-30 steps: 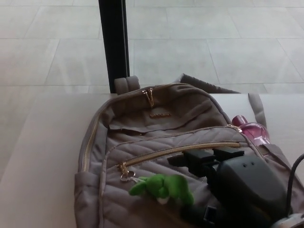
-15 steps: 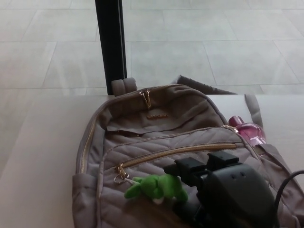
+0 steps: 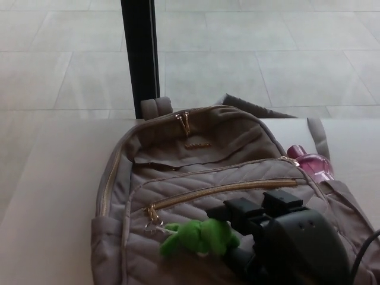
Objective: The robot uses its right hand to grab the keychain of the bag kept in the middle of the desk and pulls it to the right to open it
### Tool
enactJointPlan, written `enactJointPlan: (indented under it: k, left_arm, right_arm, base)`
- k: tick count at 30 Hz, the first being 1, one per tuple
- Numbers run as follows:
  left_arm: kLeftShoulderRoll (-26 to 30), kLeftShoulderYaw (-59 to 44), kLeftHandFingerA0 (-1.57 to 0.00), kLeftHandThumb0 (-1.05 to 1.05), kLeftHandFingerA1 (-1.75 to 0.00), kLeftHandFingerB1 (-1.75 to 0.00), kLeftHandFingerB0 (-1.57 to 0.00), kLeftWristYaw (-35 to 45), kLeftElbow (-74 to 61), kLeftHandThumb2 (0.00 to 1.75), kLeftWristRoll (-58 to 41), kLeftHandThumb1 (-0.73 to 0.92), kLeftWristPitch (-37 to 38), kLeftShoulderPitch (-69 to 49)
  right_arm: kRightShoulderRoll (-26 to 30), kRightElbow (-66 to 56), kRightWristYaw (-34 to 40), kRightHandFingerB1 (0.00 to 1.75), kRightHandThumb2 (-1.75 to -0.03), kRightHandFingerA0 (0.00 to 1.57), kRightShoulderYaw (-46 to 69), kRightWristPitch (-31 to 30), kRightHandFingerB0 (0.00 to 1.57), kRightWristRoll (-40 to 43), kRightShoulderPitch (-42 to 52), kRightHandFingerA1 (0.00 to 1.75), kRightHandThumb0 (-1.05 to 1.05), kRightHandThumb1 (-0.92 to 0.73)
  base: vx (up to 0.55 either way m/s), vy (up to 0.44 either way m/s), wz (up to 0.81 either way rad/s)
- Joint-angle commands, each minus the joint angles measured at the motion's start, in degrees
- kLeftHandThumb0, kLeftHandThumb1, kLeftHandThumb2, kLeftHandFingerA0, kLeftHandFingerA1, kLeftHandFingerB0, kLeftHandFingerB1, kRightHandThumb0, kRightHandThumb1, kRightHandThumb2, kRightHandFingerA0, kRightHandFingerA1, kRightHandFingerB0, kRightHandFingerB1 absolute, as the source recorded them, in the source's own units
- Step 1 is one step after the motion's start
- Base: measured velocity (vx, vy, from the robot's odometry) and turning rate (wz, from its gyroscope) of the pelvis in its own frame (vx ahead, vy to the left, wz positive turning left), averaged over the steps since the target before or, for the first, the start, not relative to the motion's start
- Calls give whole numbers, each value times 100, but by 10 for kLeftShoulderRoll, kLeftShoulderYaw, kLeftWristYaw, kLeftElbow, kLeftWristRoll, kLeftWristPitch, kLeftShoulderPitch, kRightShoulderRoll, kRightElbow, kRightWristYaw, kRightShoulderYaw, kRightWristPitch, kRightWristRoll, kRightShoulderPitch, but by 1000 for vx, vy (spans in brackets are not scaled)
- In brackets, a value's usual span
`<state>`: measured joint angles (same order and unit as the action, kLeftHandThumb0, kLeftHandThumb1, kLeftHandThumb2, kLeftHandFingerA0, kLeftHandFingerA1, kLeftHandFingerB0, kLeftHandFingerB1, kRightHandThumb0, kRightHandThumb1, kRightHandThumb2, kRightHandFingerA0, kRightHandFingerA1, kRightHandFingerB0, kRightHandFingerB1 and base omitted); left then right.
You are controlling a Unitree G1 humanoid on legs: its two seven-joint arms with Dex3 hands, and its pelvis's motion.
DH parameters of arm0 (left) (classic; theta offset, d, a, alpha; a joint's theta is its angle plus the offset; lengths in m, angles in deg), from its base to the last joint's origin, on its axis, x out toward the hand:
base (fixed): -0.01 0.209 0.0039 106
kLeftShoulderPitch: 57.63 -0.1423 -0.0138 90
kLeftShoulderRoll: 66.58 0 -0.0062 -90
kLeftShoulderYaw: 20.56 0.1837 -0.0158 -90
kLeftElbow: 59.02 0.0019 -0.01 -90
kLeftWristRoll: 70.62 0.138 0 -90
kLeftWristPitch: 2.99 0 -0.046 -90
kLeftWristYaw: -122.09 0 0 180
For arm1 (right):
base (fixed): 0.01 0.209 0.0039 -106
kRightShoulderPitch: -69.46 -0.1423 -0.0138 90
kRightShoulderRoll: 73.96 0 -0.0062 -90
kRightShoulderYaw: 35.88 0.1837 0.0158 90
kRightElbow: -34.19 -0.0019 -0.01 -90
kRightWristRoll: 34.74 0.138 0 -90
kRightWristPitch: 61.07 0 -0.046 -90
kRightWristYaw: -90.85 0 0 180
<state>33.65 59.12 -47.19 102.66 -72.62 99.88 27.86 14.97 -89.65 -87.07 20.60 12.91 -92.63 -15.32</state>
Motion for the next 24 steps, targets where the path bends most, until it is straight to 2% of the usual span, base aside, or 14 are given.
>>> enactJointPlan:
  k: [1,2,3,4,6,7,11,14,15,16,21,22,23,24]
  left_arm:
    - [5,10,-73,-82,-61,-50,-68,-18,4,65,19,84,22,-1]
    - [5,9,-71,-83,-61,-50,-65,-18,6,65,18,84,21,2]
    - [6,6,-68,-82,-61,-50,-62,-6,8,66,13,86,20,3]
    - [5,4,-69,-84,-62,-50,-62,-5,7,66,11,85,18,3]
    - [4,3,-69,-85,-60,-50,-64,-5,6,65,10,85,17,4]
    - [4,3,-69,-85,-62,-50,-62,-8,5,67,11,85,20,2]
    - [8,16,-71,-83,-58,-49,-66,-15,8,66,27,88,30,3]
    - [8,12,-71,-84,-60,-50,-65,-10,8,66,21,87,32,2]
    - [7,10,-73,-84,-59,-50,-66,-12,6,66,19,86,32,0]
    - [8,15,-72,-85,-60,-50,-66,-17,4,66,25,87,31,0]
    - [10,12,-70,-82,-60,-50,-65,-9,5,66,20,88,26,4]
    - [10,11,-70,-82,-61,-51,-65,-10,5,66,19,87,23,6]
    - [10,15,-71,-83,-60,-51,-67,-15,5,66,24,87,28,5]
    - [10,16,-71,-83,-60,-51,-67,-15,5,66,25,87,28,5]
  right_arm:
    - [3,21,-50,62,-100,122,-6,25,40,27,18,130,-49,-55]
    - [-1,21,-59,48,-63,101,-5,24,41,28,16,144,-58,-72]
    - [0,24,-71,54,-99,105,-10,23,27,19,10,119,-66,-58]
    - [2,27,-79,44,-62,105,-12,23,32,15,7,128,-66,-72]
    - [4,27,-100,43,-62,106,-16,19,26,15,2,123,-70,-72]
    - [4,20,-131,49,-94,107,-23,5,14,-1,0,115,-82,-57]
    - [16,21,-155,44,-94,105,-31,8,9,-17,-6,121,-99,-57]
    - [19,20,-166,41,-93,103,-31,8,8,-16,-6,120,-100,-57]
    - [21,24,-165,36,-60,93,-29,8,11,-15,-4,127,-90,-64]
    - [24,22,-176,36,-92,92,-28,5,7,-15,-3,125,-102,-56]
    - [21,23,-178,44,-89,107,-21,4,9,-7,-4,130,-86,-47]
    - [23,26,-177,38,-62,97,-21,5,21,-12,-3,155,-81,-59]
    - [22,29,-176,44,-74,102,-20,5,21,-13,-3,151,-84,-46]
    - [22,29,-176,44,-74,102,-20,5,21,-13,-3,151,-84,-46]
  base:
    - [0,0,0]
    - [0,0,0]
    - [0,0,0]
    - [0,0,0]
    - [0,0,0]
    - [0,0,0]
    - [0,0,0]
    - [0,0,0]
    - [0,0,0]
    - [0,0,0]
    - [0,0,0]
    - [0,0,0]
    - [0,0,0]
    - [0,0,0]
